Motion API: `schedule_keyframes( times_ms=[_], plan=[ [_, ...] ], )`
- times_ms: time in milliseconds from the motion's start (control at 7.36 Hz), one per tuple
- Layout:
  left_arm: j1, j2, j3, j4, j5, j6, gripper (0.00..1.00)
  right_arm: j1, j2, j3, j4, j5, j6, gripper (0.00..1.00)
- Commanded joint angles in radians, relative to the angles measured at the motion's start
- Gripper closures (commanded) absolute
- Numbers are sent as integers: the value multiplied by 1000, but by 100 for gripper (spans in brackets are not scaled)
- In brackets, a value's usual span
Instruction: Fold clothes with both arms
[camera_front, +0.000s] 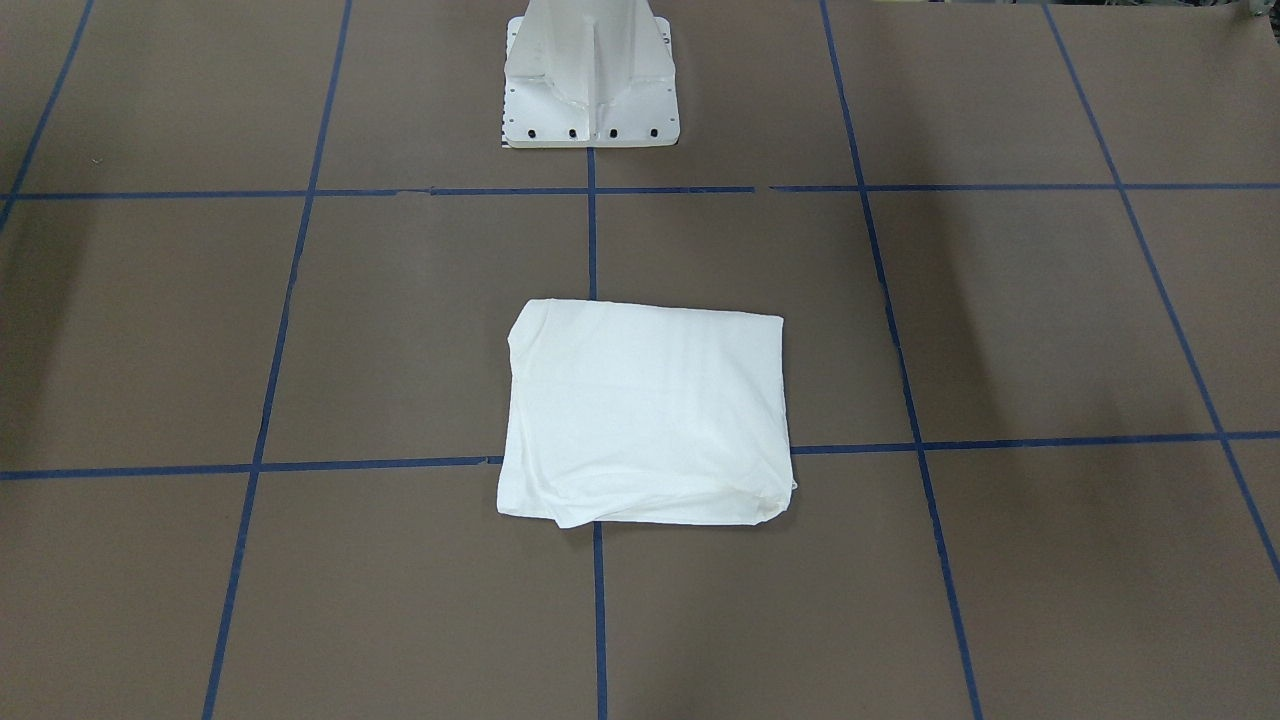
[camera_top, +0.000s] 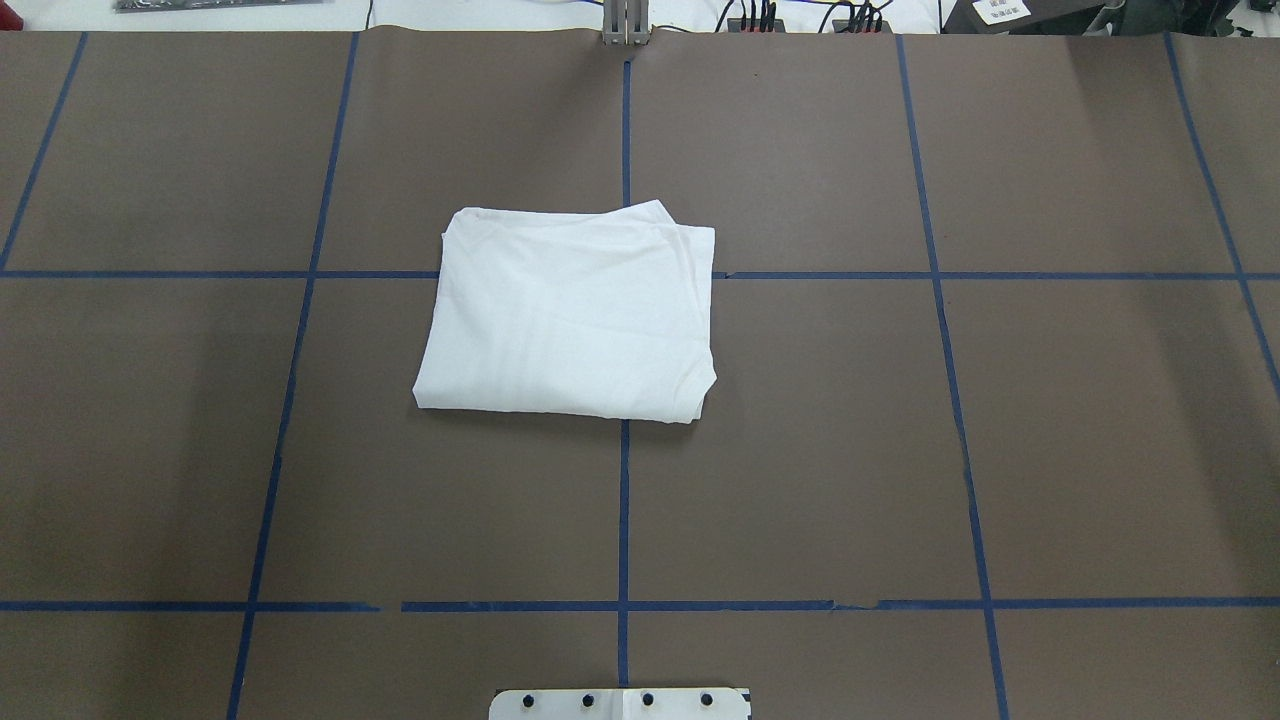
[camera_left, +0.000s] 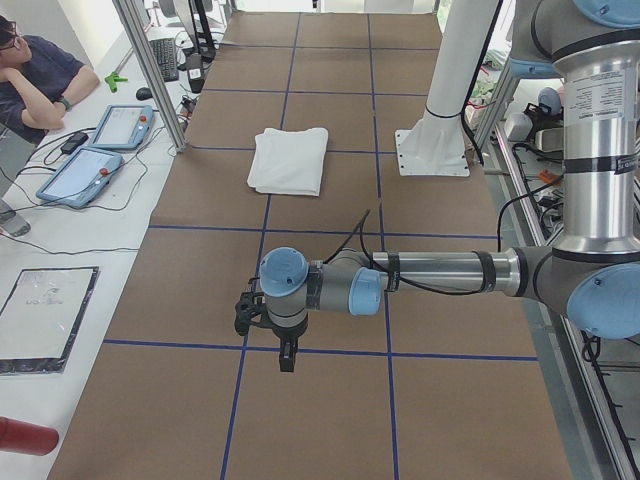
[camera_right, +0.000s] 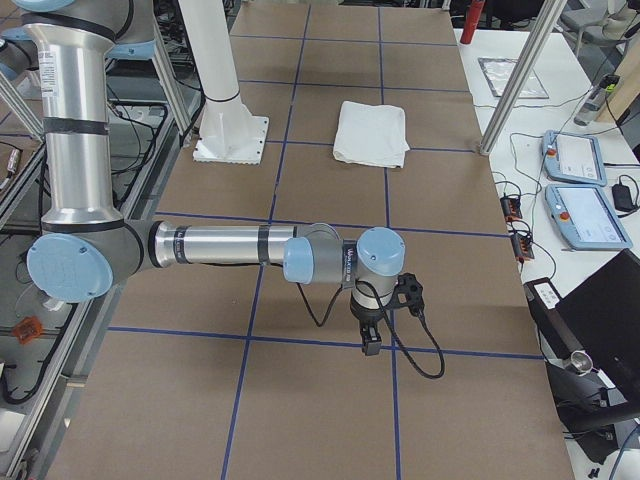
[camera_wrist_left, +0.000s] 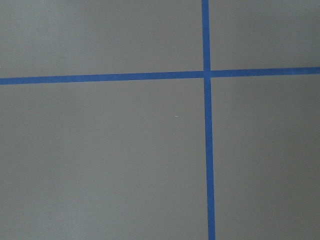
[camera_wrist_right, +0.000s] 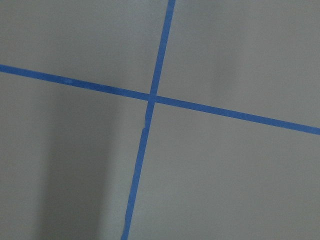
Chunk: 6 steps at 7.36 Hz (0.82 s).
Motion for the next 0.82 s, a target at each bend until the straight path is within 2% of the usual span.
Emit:
schedule_keyframes(
  times_ms=[0, 679],
  plan=[
    [1, -1, 10, -1, 4, 1, 0, 1, -18, 3, 12, 0, 7, 0],
    [2, -6, 0, -18, -4, -1, 0, 3, -46, 7, 16, 0, 6, 0]
  ],
)
